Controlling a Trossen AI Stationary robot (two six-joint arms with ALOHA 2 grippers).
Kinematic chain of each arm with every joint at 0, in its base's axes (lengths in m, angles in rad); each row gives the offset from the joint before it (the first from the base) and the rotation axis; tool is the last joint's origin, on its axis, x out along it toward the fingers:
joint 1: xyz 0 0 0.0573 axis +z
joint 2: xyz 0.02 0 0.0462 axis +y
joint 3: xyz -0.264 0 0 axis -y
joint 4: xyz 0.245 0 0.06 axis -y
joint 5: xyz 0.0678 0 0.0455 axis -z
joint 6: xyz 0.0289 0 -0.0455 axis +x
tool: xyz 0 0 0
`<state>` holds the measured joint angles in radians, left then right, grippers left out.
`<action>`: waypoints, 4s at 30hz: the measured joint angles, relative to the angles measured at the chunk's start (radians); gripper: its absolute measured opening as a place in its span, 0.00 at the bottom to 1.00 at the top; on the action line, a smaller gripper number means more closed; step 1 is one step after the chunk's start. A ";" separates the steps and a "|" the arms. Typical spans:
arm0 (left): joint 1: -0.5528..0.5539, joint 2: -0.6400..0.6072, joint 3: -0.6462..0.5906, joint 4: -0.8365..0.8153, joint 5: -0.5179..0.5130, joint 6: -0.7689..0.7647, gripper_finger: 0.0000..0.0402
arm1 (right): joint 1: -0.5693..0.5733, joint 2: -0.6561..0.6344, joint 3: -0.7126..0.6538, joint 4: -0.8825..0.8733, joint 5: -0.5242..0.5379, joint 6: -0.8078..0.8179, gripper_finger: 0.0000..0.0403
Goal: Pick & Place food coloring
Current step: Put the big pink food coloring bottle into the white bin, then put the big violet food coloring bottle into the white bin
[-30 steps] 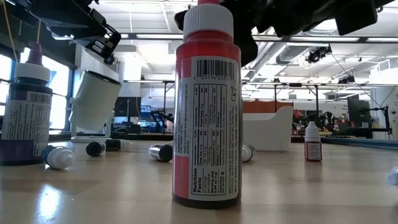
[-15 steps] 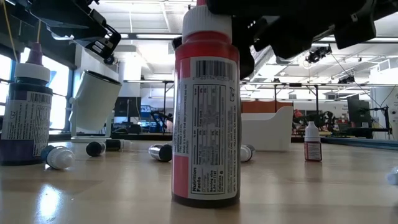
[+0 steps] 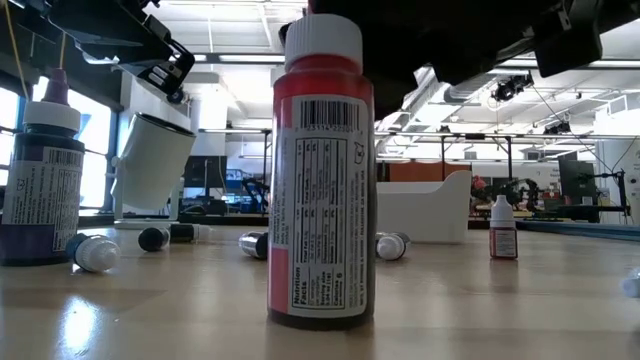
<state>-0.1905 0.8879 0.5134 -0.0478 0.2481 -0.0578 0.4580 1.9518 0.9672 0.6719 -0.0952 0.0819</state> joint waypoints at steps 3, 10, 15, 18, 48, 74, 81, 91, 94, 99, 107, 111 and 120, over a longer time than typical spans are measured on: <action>0.000 0.000 0.000 0.000 -0.001 0.000 0.25 | 0.000 0.000 0.001 0.006 0.008 -0.027 0.16; 0.000 0.000 0.000 0.000 -0.079 0.000 0.25 | -0.024 0.000 -0.001 0.122 0.075 -0.049 0.09; 0.000 0.000 0.001 0.000 -0.139 0.000 0.25 | -0.076 -0.013 0.000 0.165 0.308 -0.092 0.12; 0.000 0.000 0.001 0.000 -0.162 -0.010 0.25 | -0.121 -0.067 0.000 0.106 0.475 -0.135 0.14; 0.000 0.000 0.001 -0.006 -0.214 -0.053 0.24 | -0.486 -0.195 0.000 -0.416 0.462 0.136 0.12; 0.000 0.000 0.001 -0.006 -0.109 -0.105 0.25 | -0.398 -0.301 0.000 -0.348 0.439 -0.032 0.40; -0.082 0.000 0.001 -0.009 0.009 -0.105 0.25 | -0.326 -0.370 0.000 -0.348 0.410 -0.039 0.38; -0.353 0.101 0.000 -0.004 -0.231 0.034 0.25 | -0.272 -0.370 0.000 -0.347 0.410 -0.064 0.38; -0.374 0.135 0.000 -0.003 -0.335 0.026 0.25 | -0.272 -0.370 0.000 -0.345 0.410 -0.057 0.38; -0.373 0.179 0.000 -0.001 -0.385 0.000 0.25 | -0.272 -0.370 0.000 -0.345 0.410 -0.055 0.38; -0.373 0.208 0.000 0.002 -0.377 -0.026 0.23 | -0.272 -0.370 0.000 -0.345 0.410 -0.056 0.38; -0.373 0.208 0.000 0.005 -0.404 -0.012 0.14 | -0.272 -0.370 0.000 -0.345 0.410 -0.056 0.38; -0.355 0.208 0.031 0.180 -0.885 0.009 0.09 | -0.262 -0.448 0.000 -0.447 0.446 -0.056 0.38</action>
<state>-0.5453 1.0959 0.5440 0.1321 -0.6371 -0.0490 0.1960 1.5034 0.9668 0.2250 0.3506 0.0260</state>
